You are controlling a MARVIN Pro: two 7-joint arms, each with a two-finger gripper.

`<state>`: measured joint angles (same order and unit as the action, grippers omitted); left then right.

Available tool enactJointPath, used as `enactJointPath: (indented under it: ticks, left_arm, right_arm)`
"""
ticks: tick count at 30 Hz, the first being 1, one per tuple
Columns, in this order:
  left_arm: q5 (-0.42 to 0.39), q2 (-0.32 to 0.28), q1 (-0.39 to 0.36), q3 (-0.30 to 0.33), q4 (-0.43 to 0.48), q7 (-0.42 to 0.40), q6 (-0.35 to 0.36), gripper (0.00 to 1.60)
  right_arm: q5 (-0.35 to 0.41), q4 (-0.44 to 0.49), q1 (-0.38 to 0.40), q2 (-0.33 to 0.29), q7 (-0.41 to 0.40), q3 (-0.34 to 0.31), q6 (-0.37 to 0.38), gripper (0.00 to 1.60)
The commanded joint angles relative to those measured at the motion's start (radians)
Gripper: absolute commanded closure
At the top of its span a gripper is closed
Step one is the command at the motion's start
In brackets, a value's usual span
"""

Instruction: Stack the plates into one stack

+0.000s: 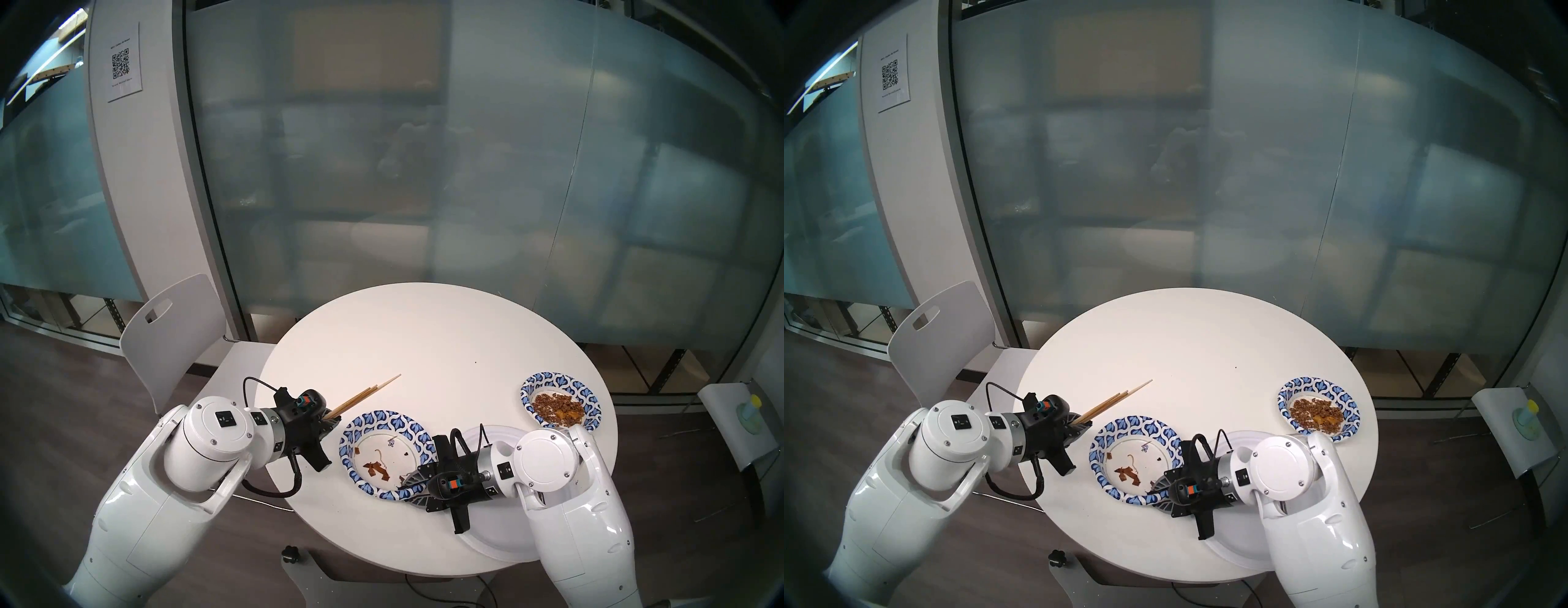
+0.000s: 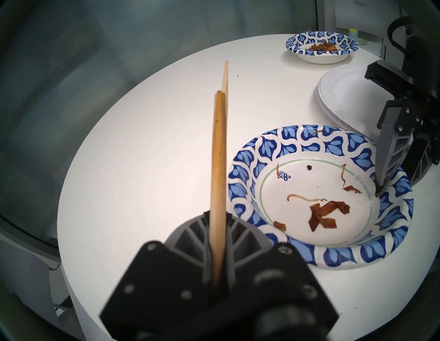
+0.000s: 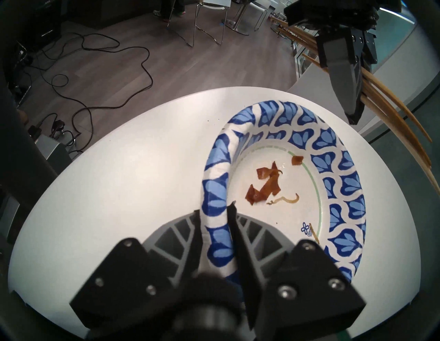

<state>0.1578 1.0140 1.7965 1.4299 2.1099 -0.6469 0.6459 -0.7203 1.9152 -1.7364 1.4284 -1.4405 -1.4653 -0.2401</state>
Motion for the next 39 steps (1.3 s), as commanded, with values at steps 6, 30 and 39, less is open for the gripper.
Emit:
enactJointPath:
  ticks: [6,30,39]
  left_arm:
    - [-0.008,0.005,-0.02,0.012,0.008,0.004,-0.004,1.6]
    - [-0.027,0.022,-0.073,0.004,0.007,0.002,0.022,1.6]
    - [-0.025,0.023,-0.076,-0.022,0.014,0.002,0.025,1.6]
  right_arm:
    - [0.014,0.032,0.045,-0.005,-0.012,0.0,-0.025,1.26]
    - [0.025,0.169,0.015,-0.055,-0.007,-0.087,-0.117,1.6]
    - [0.055,0.301,-0.116,-0.077,-0.021,-0.191,-0.094,1.6]
